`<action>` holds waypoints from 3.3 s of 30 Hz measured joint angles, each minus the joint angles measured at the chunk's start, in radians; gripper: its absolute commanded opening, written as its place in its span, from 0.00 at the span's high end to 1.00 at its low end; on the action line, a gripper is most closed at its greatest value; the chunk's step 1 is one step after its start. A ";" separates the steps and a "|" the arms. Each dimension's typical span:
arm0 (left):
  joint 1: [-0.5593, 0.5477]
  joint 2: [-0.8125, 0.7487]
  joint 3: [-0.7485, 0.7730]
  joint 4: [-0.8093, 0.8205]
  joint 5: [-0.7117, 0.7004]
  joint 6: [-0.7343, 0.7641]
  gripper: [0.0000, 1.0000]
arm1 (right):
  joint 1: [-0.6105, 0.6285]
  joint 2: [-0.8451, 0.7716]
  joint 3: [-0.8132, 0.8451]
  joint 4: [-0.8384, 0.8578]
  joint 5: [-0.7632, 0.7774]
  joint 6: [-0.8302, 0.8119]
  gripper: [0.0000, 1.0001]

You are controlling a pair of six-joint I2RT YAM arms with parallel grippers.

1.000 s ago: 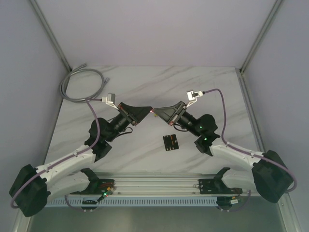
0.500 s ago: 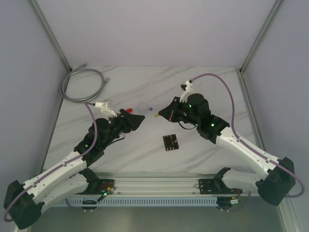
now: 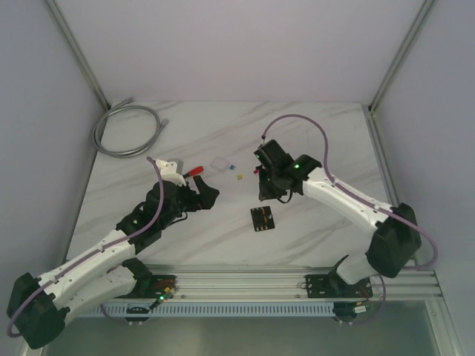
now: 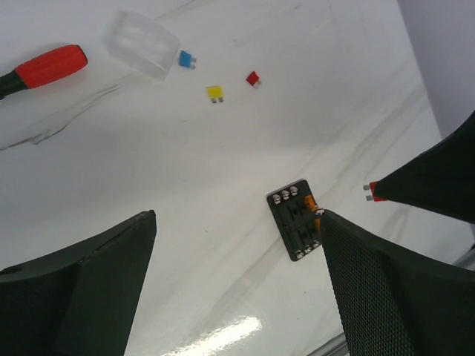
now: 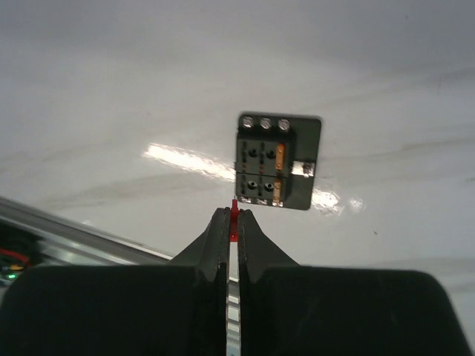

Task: Snap on the fuse box
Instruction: Pick up the fuse from the center of the board, then install the fuse at the fuse box base.

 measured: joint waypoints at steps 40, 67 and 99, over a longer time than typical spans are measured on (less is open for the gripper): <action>0.003 0.107 0.000 -0.037 -0.024 -0.017 0.00 | 0.087 0.264 -0.035 0.042 0.130 -0.046 1.00; 0.004 0.123 0.000 -0.037 -0.013 -0.036 0.00 | 0.090 0.267 -0.061 0.086 0.154 -0.020 1.00; 0.004 0.123 0.000 -0.037 -0.009 -0.045 0.00 | 0.096 0.240 -0.077 0.116 0.168 -0.014 1.00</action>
